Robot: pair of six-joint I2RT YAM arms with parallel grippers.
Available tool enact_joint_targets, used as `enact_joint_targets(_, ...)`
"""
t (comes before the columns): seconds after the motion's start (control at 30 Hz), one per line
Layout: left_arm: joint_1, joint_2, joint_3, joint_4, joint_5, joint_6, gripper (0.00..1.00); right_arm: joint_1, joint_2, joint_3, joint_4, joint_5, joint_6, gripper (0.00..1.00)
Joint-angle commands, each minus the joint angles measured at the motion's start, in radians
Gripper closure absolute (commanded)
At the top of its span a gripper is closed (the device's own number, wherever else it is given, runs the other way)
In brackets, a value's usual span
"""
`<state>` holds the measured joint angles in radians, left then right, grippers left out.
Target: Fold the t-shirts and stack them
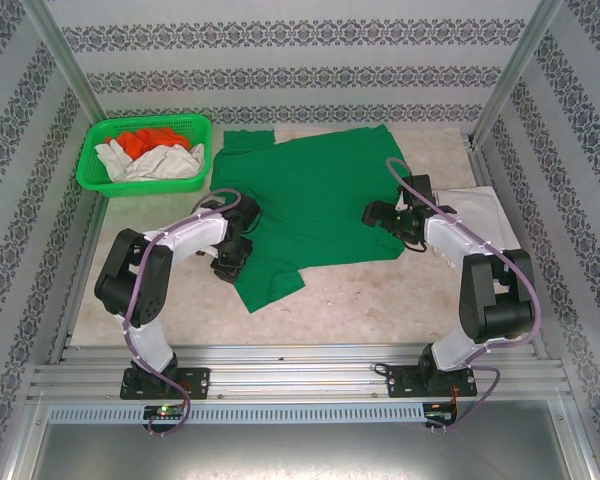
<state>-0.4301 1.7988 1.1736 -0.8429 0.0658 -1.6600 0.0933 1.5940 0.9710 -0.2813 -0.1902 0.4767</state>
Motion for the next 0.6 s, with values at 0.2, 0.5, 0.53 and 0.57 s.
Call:
enact_joint_targets(0.2,0.004,0.043,-0.091,0.062,0.06,-0.076,0.48,-0.012,0.011,-0.012,-0.013,0.017,0.029,0.02)
enact_joint_targets(0.5,0.01,0.103,-0.107,0.096,0.062,-0.078,0.76,-0.024,-0.016,-0.017,-0.039,0.042,0.036,0.02)
enact_joint_targets(0.53,0.012,0.103,-0.114,0.101,0.061,-0.079,0.81,-0.029,-0.023,-0.019,-0.042,0.048,0.041,0.02)
enact_joint_targets(0.57,0.011,0.101,-0.122,0.106,0.063,-0.082,0.86,-0.034,-0.033,-0.023,-0.048,0.055,0.047,0.02)
